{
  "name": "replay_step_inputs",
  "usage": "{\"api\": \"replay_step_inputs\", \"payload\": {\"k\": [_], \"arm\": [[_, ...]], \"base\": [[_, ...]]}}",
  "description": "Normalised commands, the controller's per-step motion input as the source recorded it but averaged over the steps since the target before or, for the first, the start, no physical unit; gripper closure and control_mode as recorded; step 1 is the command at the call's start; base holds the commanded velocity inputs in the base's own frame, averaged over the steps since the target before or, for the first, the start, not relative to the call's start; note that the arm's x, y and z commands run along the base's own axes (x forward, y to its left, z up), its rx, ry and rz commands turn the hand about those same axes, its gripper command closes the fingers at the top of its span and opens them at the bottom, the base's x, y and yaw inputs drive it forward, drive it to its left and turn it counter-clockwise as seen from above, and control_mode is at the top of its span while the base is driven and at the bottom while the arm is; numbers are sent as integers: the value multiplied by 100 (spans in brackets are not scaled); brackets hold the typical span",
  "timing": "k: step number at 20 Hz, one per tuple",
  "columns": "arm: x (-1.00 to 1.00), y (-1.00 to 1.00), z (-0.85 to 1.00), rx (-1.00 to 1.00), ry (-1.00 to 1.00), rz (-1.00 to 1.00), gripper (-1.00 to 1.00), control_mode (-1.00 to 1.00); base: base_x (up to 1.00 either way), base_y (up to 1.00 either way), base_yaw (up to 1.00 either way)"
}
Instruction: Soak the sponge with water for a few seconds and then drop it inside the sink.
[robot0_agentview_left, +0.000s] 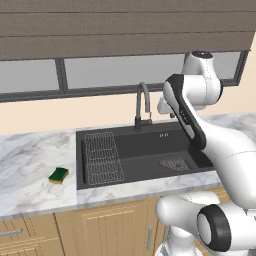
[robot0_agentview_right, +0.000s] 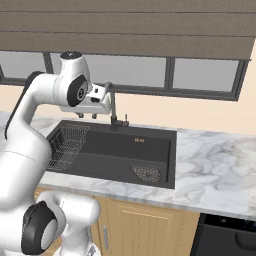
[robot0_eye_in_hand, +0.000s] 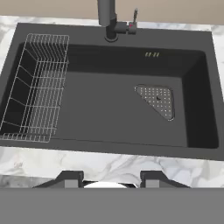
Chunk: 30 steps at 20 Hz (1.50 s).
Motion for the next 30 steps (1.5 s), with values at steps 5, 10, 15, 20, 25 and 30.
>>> {"api": "replay_step_inputs", "payload": {"k": [5, 10, 15, 20, 25, 30], "arm": [[0, 0, -14, 0, -11, -2, -100, -100], [-8, 0, -2, 0, -8, -2, -100, -100], [0, 0, -4, 0, -11, 0, -100, -100], [0, -11, 0, 0, -9, 0, -100, -100], [1, -26, -1, 0, -4, 0, -100, -100], [0, -23, -3, 1, -2, 0, -100, -100]], "base": [[0, 0, 0], [0, 0, 0], [0, 0, 0], [0, 0, 0], [0, 0, 0], [0, 0, 0]]}}
